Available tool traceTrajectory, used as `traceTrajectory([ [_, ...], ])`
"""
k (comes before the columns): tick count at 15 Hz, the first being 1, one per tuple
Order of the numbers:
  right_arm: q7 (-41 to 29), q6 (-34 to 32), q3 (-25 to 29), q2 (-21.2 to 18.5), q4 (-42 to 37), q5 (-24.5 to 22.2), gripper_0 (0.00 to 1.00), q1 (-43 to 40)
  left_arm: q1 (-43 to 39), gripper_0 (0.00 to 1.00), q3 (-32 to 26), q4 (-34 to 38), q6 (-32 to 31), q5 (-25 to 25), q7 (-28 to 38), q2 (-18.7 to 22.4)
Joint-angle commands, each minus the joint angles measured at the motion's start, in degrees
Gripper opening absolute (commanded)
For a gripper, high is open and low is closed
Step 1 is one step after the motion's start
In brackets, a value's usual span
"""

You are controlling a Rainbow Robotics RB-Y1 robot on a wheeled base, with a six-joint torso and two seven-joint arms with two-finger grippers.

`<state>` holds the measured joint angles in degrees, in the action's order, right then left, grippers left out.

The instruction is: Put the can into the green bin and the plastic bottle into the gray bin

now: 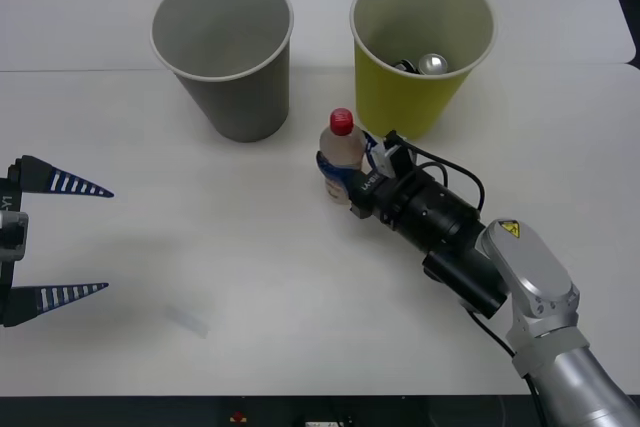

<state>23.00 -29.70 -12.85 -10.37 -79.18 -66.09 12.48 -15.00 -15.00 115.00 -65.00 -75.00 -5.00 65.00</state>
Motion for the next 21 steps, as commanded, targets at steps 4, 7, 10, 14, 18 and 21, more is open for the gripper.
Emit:
traceTrajectory([
  [4, -2.43, -0.71, -0.95, -1.32, -0.01, 0.00, 0.00, 0.52, 0.00, 1.00, 0.00, 0.00, 0.00, 0.00, 0.00, 0.00],
  [7, -4.28, -2.20, -1.47, -4.13, -0.80, -0.09, 0.00, 0.52, 0.00, 1.00, 0.00, 0.00, 0.00, 0.00, 0.00, 0.00],
  [10, -13.68, -2.11, -3.76, -9.93, -5.81, -3.60, 0.00, 0.09, 0.00, 1.00, 0.00, 0.00, 0.00, 0.00, 0.00, 0.00],
  [14, -26.69, -2.11, -3.67, -14.15, -13.11, -13.01, 0.00, -1.58, 0.00, 1.00, 0.00, 0.00, 0.00, 0.00, 0.00, 0.00],
  [18, -37.32, -2.90, -3.58, -18.20, -18.47, -21.27, 0.00, -2.29, 0.00, 1.00, 0.00, 0.00, 0.00, 0.00, 0.00, 0.00],
  [21, -44.88, -6.51, -2.00, -20.39, -22.07, -27.60, 0.00, -2.38, 0.00, 1.00, 0.00, 0.00, 0.00, 0.00, 0.00, 0.00],
])
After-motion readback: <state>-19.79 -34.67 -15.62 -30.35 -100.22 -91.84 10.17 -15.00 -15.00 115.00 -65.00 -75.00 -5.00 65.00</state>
